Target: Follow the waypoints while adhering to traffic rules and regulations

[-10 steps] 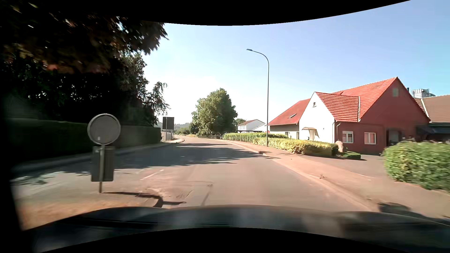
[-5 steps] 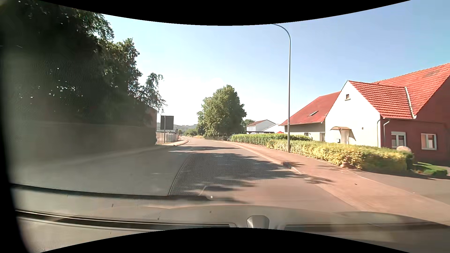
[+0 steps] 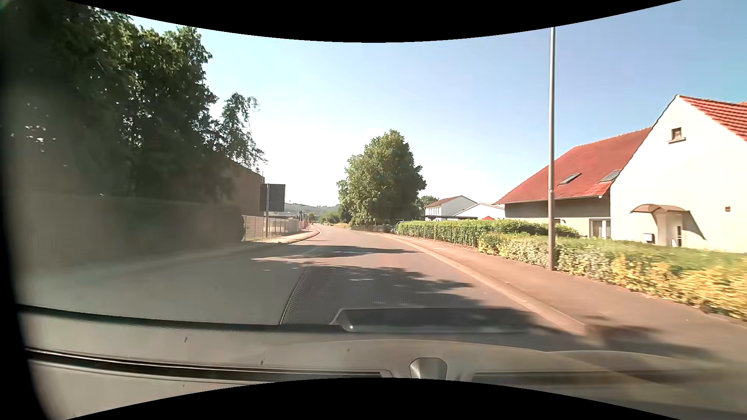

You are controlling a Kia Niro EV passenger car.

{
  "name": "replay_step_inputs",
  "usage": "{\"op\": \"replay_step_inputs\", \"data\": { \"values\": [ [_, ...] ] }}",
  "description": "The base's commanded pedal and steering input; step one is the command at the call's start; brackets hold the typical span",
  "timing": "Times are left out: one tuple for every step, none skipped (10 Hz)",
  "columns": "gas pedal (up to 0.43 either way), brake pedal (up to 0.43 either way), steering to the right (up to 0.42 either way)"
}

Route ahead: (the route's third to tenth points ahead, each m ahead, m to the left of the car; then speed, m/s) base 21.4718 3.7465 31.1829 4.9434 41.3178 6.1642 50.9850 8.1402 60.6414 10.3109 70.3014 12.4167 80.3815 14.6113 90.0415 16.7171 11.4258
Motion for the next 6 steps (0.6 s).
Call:
{"op": "replay_step_inputs", "data": {
  "values": [
    [0.169, 0.006, -0.029],
    [0.169, 0.006, -0.029],
    [0.169, 0.006, -0.027],
    [0.169, 0.006, -0.024],
    [0.169, 0.006, -0.021],
    [0.169, 0.006, -0.019]
  ]
}}
